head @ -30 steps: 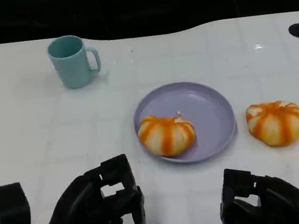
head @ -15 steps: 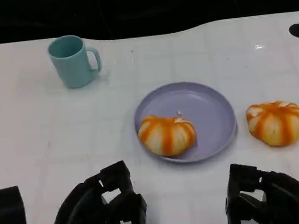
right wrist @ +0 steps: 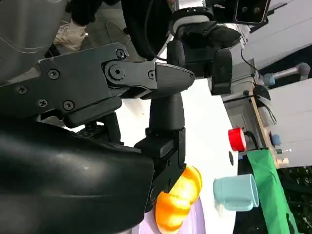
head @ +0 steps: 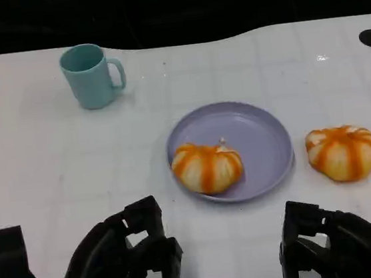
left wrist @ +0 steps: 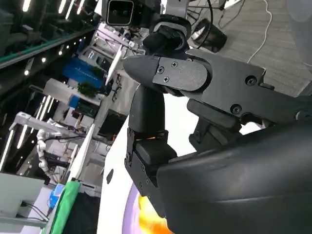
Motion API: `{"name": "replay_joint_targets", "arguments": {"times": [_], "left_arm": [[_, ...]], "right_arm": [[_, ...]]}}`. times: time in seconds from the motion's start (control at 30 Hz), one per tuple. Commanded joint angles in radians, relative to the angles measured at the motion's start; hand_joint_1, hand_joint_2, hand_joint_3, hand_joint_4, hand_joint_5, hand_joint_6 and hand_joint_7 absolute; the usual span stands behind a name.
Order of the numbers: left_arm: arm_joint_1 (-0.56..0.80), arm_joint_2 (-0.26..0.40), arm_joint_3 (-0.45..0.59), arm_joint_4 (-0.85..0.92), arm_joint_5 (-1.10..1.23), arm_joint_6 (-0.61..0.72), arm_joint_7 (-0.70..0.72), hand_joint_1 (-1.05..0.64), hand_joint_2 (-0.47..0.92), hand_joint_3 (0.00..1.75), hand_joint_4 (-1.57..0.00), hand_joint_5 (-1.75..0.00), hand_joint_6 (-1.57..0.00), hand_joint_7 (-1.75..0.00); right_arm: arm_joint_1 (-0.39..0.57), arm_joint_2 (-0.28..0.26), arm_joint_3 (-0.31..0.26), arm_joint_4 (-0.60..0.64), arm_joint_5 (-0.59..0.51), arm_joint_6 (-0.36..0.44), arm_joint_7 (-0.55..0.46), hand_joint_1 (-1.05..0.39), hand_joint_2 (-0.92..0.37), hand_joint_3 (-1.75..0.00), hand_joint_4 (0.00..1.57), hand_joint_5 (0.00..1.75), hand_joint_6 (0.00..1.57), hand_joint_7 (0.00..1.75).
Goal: Grasp the bread from the table and place it into the plate.
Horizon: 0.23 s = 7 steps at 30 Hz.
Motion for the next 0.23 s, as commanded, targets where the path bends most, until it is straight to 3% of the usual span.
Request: {"name": "replay_joint_targets", "arguments": {"times": [0.03,0.23], "left_arm": [[-0.01,0.011,0.014,0.002,-0.008,0.021,-0.015,-0.68,0.92,0.19,-0.91,-1.75,-0.69,-1.75],[-0.007,0.009,0.017,-0.006,-0.005,0.024,-0.018,-0.65,0.92,0.2,-0.91,-1.75,-0.69,-1.75]], "right_arm": [[-0.01,-0.002,-0.011,0.012,0.002,-0.017,0.001,-0.5,-0.92,-0.41,0.63,1.75,0.44,1.7],[-0.008,-0.005,-0.008,0.008,-0.004,-0.015,-0.002,-0.5,-0.92,-0.4,0.62,1.75,0.44,1.7]]}}
